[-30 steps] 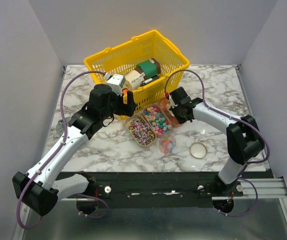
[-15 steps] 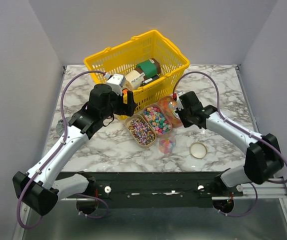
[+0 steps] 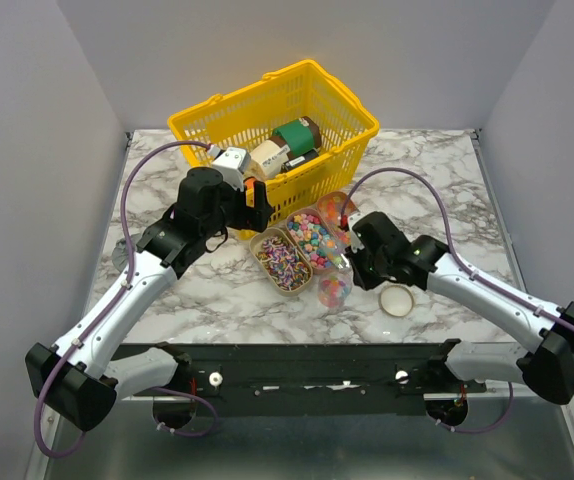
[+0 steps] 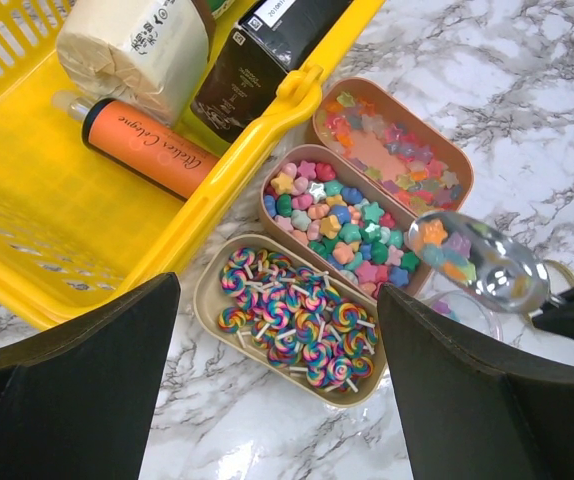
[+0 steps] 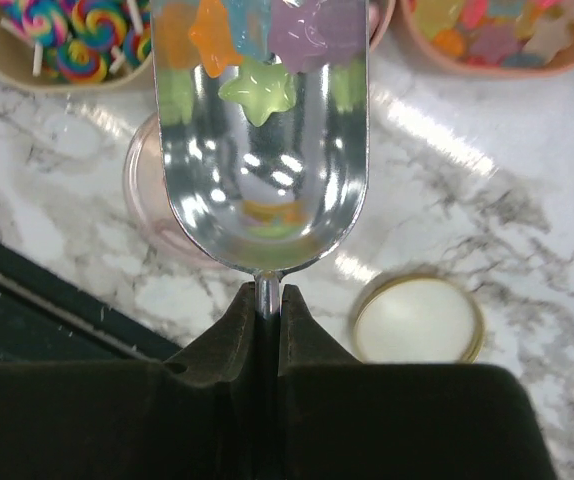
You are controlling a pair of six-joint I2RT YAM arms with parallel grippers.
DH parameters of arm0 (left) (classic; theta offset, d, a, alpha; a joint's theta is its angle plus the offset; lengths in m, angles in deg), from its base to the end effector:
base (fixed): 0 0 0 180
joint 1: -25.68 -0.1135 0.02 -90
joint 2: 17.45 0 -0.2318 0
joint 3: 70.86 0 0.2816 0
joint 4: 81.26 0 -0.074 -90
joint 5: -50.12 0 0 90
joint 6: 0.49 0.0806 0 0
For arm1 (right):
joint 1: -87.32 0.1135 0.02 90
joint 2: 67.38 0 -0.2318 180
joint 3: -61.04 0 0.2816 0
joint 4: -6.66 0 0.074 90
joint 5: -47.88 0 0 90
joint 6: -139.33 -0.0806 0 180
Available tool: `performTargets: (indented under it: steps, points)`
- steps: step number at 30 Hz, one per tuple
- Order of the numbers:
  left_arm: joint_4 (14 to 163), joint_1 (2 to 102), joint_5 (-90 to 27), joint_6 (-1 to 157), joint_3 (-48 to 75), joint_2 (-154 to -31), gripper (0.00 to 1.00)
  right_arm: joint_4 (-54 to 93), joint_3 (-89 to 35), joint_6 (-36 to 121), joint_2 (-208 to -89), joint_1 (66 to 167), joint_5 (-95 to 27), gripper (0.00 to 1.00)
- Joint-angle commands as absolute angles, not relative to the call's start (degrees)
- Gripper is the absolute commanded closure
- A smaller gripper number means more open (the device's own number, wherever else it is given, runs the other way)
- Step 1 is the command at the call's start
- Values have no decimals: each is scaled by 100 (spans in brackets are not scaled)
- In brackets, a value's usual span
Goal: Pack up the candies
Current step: Scoop the fake candies from the storage box, then place the fake candies in the packing bottle.
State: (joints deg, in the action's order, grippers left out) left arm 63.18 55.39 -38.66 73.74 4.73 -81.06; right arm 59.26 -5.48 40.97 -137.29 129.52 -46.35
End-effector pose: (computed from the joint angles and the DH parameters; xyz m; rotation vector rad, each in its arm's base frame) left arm 0.2893 -0.1671 0.3178 0.2593 2.0052 -0.5315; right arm 0.2320 0.2024 0.1866 -0.7183 2.4606 0.2492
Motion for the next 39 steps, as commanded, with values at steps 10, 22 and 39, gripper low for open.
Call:
performTargets:
  steps: [10, 22, 39]
  points:
    - [6482, 5504, -3697, 7299, 253, -8064, 7, 8470, -1243, 3148, -13778, 13162, -3976, 99]
    - [6596, 5504, -3698, 7255, 51, -8082, 7, 9384, -1753, 3430, -14384, 13241, -3579, 99]
    - [6816, 5495, -3469, 7193, -415, -8108, 7, 10315, -2281, 3325, -14630, 13241, -3641, 99]
